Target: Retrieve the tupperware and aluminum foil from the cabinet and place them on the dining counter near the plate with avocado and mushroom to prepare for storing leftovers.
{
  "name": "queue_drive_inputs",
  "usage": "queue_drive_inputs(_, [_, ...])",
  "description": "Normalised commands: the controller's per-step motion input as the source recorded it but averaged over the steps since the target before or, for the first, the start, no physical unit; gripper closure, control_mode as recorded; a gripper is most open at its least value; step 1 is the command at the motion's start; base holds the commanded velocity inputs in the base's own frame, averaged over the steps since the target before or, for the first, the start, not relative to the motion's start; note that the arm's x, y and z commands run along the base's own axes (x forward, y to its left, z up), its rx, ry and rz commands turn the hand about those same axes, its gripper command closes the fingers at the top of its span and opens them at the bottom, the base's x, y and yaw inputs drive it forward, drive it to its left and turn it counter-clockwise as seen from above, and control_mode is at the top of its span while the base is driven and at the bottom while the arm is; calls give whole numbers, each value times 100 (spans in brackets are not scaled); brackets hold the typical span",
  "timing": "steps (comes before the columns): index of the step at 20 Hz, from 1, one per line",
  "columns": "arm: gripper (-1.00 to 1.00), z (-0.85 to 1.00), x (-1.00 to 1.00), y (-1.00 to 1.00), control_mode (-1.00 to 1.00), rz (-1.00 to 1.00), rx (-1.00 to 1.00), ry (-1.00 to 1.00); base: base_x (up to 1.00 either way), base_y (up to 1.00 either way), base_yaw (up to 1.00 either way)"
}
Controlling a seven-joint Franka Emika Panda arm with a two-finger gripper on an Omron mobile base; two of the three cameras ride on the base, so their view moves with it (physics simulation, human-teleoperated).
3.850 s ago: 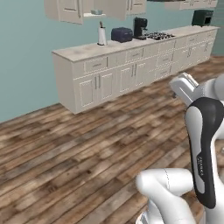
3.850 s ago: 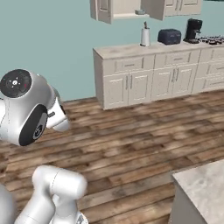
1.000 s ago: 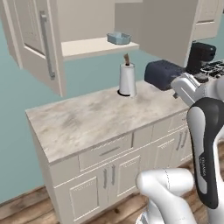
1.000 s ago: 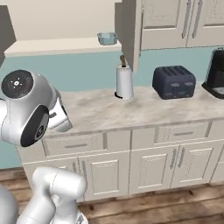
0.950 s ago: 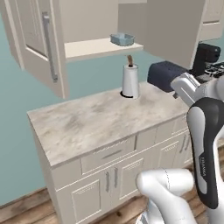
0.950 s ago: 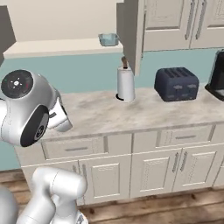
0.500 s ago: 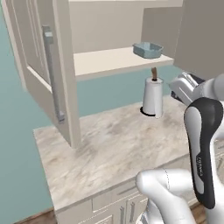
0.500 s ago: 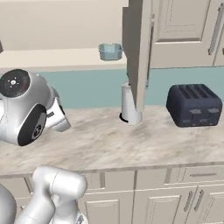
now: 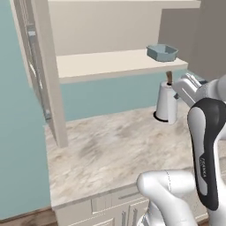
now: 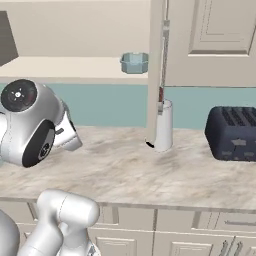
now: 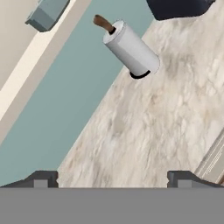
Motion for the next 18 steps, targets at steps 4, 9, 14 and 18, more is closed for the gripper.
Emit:
queue_drive_inputs(4, [-100, 0, 0, 0, 100, 0, 0, 0, 92, -29, 30])
queue_drive_inputs(9, [-100, -3, 12, 0, -100, 1, 1, 0, 60, -3, 15])
queue_drive_inputs(14, [-100, 15, 24, -1, -100, -10, 1, 0, 0, 0, 0])
queue_drive_inputs(18, [-100, 59, 16, 27, -100, -35, -11, 0, 0, 0, 0])
